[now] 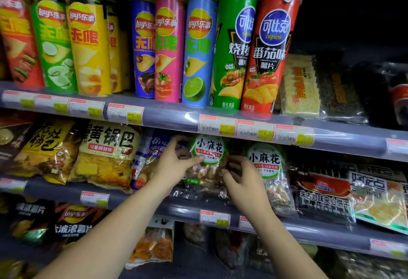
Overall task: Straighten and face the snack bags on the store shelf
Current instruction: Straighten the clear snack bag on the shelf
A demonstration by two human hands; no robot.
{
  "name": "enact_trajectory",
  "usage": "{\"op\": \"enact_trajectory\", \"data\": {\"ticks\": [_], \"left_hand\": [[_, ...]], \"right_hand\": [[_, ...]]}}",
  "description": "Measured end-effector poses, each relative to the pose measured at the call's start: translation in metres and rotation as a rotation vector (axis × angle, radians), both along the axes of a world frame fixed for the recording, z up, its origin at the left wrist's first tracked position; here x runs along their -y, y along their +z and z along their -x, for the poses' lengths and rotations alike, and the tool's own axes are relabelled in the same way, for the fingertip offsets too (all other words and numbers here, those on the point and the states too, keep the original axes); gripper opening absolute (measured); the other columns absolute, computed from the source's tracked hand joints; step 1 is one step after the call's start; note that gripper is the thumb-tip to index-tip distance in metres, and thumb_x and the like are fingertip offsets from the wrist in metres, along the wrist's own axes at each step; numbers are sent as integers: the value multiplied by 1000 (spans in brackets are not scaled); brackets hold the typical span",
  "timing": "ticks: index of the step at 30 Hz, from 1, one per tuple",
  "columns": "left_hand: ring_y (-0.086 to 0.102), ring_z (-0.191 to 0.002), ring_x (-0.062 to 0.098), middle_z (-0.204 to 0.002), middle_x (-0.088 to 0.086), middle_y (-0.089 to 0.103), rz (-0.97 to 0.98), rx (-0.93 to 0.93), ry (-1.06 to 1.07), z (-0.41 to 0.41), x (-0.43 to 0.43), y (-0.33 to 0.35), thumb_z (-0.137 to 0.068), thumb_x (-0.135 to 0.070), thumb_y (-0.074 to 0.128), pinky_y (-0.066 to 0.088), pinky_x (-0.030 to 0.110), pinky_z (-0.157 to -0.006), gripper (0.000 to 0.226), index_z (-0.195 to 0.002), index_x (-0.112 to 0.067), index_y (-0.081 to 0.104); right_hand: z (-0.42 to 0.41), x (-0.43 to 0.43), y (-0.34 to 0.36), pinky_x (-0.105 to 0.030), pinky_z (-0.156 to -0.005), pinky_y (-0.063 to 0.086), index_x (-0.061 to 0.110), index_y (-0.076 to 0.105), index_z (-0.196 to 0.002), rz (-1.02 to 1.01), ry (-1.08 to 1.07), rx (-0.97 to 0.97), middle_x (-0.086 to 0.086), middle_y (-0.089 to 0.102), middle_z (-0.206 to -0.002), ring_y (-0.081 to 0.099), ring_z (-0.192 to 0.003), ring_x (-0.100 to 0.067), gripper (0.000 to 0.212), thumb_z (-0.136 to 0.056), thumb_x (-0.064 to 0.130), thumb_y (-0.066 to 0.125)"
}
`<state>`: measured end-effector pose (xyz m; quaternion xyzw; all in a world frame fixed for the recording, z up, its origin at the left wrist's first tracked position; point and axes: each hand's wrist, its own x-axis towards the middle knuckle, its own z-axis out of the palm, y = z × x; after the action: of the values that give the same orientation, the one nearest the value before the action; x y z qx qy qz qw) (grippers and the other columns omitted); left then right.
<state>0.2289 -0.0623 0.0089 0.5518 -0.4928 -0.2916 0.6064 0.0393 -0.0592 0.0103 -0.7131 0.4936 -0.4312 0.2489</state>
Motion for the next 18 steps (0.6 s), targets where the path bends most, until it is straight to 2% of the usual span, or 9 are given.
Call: {"op": "enact_trajectory", "data": {"ticks": [3, 6, 7, 8, 10, 12, 14, 16, 18], "left_hand": [[67, -107, 27, -109, 9, 70, -30, -138, 1, -13, -5, 3, -68, -14, 89, 53, 36, -88, 66, -122, -23, 53], [70, -106, 28, -109, 10, 75, -85, -247, -37, -23, -21, 5, -60, -24, 89, 51, 45, -99, 79, -130, -14, 54], [71, -104, 25, -110, 8, 76, -98, -281, -53, -25, -28, 3, -58, -27, 88, 51, 44, -97, 81, -131, -13, 55], [71, -102, 22, -109, 6, 77, -108, -305, -63, -26, -35, 0, -59, -28, 87, 51, 41, -92, 78, -130, -12, 57], [71, -101, 19, -106, 2, 78, -116, -348, -76, -24, -49, -9, -62, -27, 85, 48, 35, -83, 70, -126, -13, 60], [72, -96, 14, -96, -4, 80, -107, -377, -95, -19, -58, -18, -67, -22, 83, 46, 32, -79, 54, -116, -19, 61], [75, -83, 7, -88, -9, 81, -94, -382, -112, -14, -61, -26, -75, -12, 80, 46, 28, -74, 42, -109, -25, 60], [75, -81, 4, -96, -4, 81, -89, -376, -125, -9, -61, -31, -78, -9, 78, 48, 23, -70, 43, -113, -25, 59], [76, -90, 7, -106, 3, 79, -75, -364, -146, -3, -60, -32, -77, -8, 79, 52, 18, -69, 49, -119, -21, 59]], "right_hand": [[2, 2, 1, -30, -96, 55, 28, 54, -117, 1, 39, 36, 2, 67, -115, 66, -106, -12, 23, -96, 26, 64], [4, 4, 3, -15, -87, 54, 28, 56, -115, -37, 70, 85, 13, 67, -105, 63, -95, 7, 18, -98, 27, 63], [4, 4, 5, -10, -84, 53, 27, 58, -116, -51, 77, 95, 15, 67, -104, 62, -95, 10, 18, -99, 29, 63], [5, 4, 5, -10, -84, 53, 25, 60, -118, -61, 81, 110, 15, 69, -106, 64, -97, 7, 20, -99, 30, 63], [5, 6, 3, -27, -94, 57, 21, 64, -123, -71, 85, 154, 6, 73, -113, 69, -106, -8, 28, -98, 33, 63], [6, 6, 2, -37, -98, 57, 18, 65, -126, -89, 101, 179, 3, 74, -116, 70, -110, -12, 31, -99, 32, 62], [6, 7, 0, -38, -99, 57, 16, 65, -126, -93, 127, 201, 4, 75, -115, 71, -108, -11, 31, -99, 32, 62], [8, 7, -1, -33, -98, 57, 18, 63, -128, -117, 186, 223, 5, 74, -117, 71, -107, -7, 39, -96, 40, 64], [9, 6, -3, -29, -92, 58, 23, 57, -135, -163, 270, 222, 2, 73, -123, 71, -109, -10, 68, -82, 64, 68]]}}
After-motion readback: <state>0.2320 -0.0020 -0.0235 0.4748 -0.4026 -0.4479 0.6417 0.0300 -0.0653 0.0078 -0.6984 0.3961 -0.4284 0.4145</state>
